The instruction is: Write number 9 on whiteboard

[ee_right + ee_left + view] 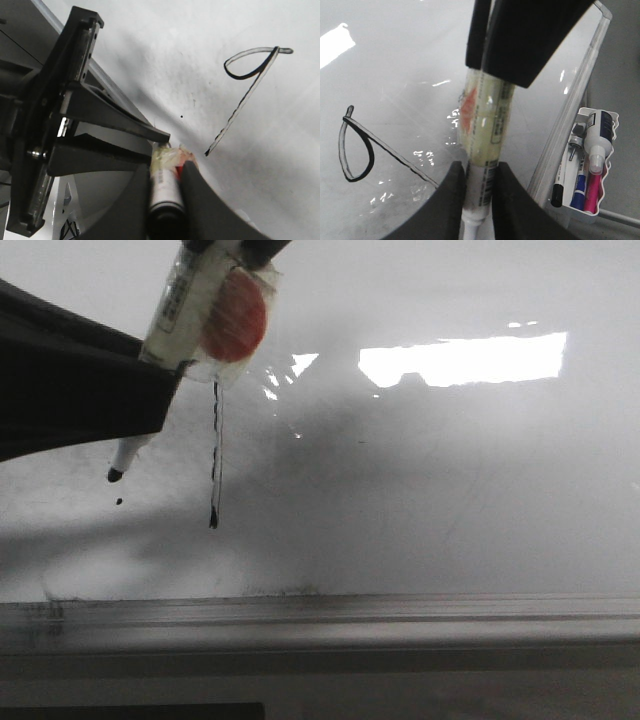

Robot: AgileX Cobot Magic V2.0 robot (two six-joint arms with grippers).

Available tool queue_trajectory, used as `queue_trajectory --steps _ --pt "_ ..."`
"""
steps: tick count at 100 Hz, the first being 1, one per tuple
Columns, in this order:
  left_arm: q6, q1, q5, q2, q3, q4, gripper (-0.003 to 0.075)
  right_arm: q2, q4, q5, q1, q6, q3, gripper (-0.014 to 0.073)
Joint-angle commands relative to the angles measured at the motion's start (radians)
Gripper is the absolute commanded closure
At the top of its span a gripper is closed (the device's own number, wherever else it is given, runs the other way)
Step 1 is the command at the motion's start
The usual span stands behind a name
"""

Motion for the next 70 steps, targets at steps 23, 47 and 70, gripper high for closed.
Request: queue_trajectory --steps 23,47,70 --pt "-0.012 -0.001 -0.080 -0.001 -0.034 -0.072 0.0741 -0.019 0.013 -0.076 0.001 -0.009 -0.036 0.0574" --pt "-0.012 -0.001 -0.070 -0.001 -0.034 -0.223 0.0741 -0.019 0.013 -0.123 -0.001 -0.009 -0.036 0.0146" --pt "-0.012 0.004 0.032 -0.015 -0.034 -0.546 0.0741 -0.019 0.013 -0.130 -0.001 -0.009 -0.036 0.0146"
